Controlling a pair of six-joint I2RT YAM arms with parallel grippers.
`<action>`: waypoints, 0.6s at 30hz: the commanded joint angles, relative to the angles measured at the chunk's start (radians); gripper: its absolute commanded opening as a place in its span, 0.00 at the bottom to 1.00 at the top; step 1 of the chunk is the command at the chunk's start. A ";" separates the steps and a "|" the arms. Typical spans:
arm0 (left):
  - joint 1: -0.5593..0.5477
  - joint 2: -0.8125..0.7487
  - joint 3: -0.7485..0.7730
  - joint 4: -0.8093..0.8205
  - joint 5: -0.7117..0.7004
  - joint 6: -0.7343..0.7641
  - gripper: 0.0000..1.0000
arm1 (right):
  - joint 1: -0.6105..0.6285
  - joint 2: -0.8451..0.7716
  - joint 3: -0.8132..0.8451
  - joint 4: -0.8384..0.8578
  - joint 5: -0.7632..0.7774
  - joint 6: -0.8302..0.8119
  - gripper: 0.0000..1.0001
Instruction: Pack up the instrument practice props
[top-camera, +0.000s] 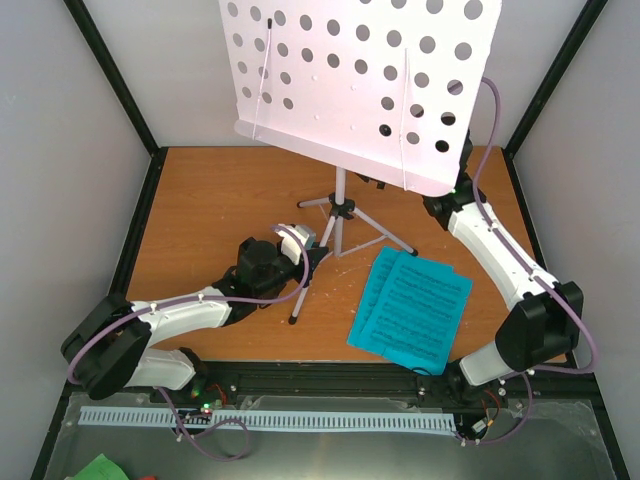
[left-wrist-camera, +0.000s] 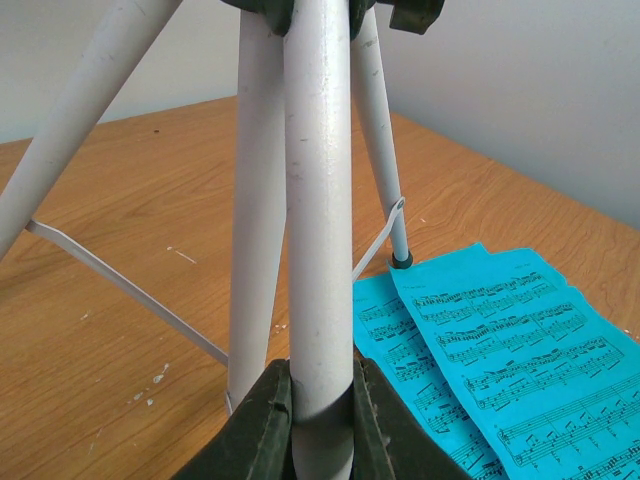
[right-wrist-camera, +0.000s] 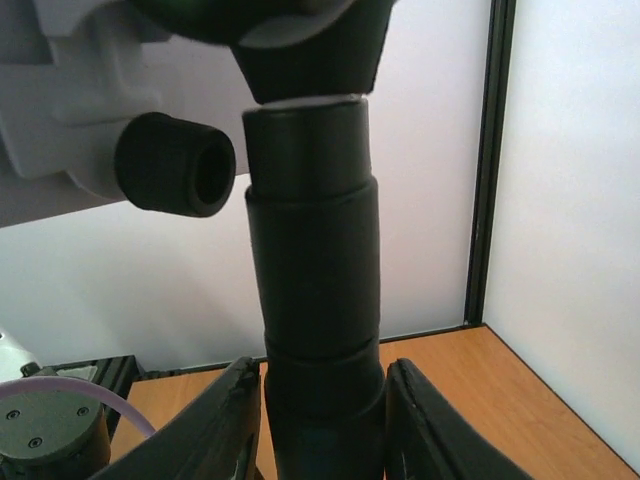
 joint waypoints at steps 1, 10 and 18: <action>-0.008 0.019 -0.007 0.009 0.026 0.030 0.00 | 0.012 0.022 0.059 -0.101 -0.016 -0.066 0.34; -0.008 0.018 -0.007 0.011 0.024 0.030 0.00 | 0.015 0.042 0.069 -0.126 -0.006 -0.078 0.13; -0.008 0.016 0.032 0.036 -0.009 0.020 0.00 | 0.040 0.039 0.104 -0.065 0.012 -0.026 0.03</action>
